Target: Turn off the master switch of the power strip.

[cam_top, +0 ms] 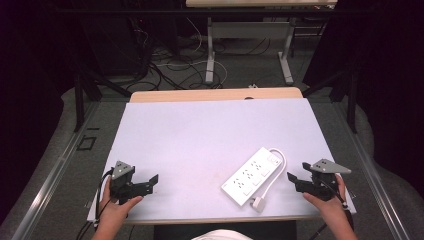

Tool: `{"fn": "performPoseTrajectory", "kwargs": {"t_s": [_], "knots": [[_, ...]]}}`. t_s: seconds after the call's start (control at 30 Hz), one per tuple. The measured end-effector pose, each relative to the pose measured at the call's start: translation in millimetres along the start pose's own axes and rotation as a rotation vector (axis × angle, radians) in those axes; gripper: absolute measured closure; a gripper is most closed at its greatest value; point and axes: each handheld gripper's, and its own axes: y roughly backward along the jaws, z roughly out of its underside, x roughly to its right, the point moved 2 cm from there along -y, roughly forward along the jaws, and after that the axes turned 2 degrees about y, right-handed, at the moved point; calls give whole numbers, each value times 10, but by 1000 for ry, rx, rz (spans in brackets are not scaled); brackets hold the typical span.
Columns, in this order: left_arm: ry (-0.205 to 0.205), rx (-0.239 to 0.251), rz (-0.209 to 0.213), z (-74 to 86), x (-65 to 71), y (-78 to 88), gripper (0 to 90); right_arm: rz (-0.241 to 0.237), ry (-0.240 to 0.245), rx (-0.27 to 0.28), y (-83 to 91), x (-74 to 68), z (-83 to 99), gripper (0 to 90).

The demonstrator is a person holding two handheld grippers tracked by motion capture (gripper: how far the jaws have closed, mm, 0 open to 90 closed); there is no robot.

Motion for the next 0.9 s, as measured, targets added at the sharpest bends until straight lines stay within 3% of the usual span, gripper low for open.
{"fn": "performPoseTrajectory", "kwargs": {"t_s": [0.1,0.6,0.9], "knots": [[2,3,-2,2,5,5,46,-4,12,-2,5,-7,-8,301],[-2,0,-7,5,6,10,46,-17,-46,-31,64,-52,-143,326],[-1,2,-8,3,8,12,46,-25,-42,-55,68,-76,-236,326]]}}
